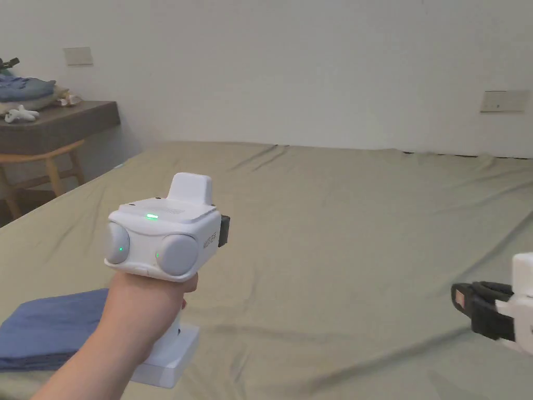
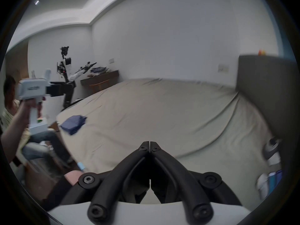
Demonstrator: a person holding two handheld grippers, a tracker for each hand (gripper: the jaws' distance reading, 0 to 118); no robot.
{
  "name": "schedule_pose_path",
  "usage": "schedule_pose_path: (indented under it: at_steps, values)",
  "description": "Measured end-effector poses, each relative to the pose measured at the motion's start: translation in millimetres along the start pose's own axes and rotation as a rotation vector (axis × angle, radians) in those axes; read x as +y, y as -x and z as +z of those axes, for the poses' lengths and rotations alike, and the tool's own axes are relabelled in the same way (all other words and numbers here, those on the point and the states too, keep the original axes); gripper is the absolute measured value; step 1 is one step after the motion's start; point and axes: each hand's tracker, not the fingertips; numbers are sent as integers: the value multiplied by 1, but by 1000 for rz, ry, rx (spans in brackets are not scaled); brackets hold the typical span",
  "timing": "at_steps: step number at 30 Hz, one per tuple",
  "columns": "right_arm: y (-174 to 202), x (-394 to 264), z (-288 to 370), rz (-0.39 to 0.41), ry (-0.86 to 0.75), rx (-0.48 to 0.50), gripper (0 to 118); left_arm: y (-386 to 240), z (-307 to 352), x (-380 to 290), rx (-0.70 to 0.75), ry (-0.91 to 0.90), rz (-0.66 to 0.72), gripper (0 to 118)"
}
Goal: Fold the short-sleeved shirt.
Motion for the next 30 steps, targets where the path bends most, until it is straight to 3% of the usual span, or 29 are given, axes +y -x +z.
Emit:
schedule_pose_path:
  at_steps: [3, 6, 8, 11, 13, 15, 16, 17, 18, 20, 21, 22, 23, 24, 25, 26, 27, 30]
  values:
    - [11, 0, 12, 17, -126, -119, 0, -48, 25, -2, -80, -130, 49, 0]
    - [11, -15, 18, 91, -260, -237, 0, -80, 44, -18, -103, -217, 64, 0]
    - [12, -33, 23, 60, -248, -267, 0, -94, 48, -30, -95, -247, 39, 0]
    - [6, -52, 25, 95, -266, -323, 0, -103, 50, -45, -104, -252, 46, 0]
    - [0, -54, 21, 67, -247, -356, 0, -108, 45, -52, -98, -247, 59, 0]
    - [-7, -55, 22, -44, -174, -322, 0, -110, 42, -60, -95, -237, 59, 0]
    - [-6, -53, 29, 39, -249, -349, 0, -112, 41, -62, -85, -221, 50, 0]
    - [-5, -55, 31, 65, -261, -385, 0, -111, 40, -66, -80, -218, 54, 0]
    - [-3, -52, 35, 159, -333, -420, 0, -110, 39, -67, -79, -215, 58, 0]
    - [-12, -58, 31, 35, -272, -404, 0, -109, 38, -71, -64, -200, 82, 1]
    - [-15, -58, 31, 25, -262, -389, 6, -109, 37, -73, -57, -198, 87, 14]
    - [-19, -63, 29, -33, -216, -357, 19, -109, 37, -75, -48, -195, 86, 32]
    - [-21, -69, 27, -96, -180, -363, 40, -109, 38, -78, -38, -197, 82, 56]
    - [-19, -68, 27, -31, -223, -375, 75, -110, 40, -82, -36, -200, 81, 89]
    - [-21, -69, 28, -35, -217, -377, 98, -109, 40, -84, -36, -200, 74, 108]
    - [-21, -72, 27, -48, -200, -392, 113, -109, 41, -86, -33, -203, 65, 118]
    - [-21, -73, 27, -38, -200, -411, 118, -109, 42, -87, -23, -215, 58, 118]
    - [-21, -71, 28, -33, -240, -426, 118, -108, 43, -85, 12, -242, 61, 118]
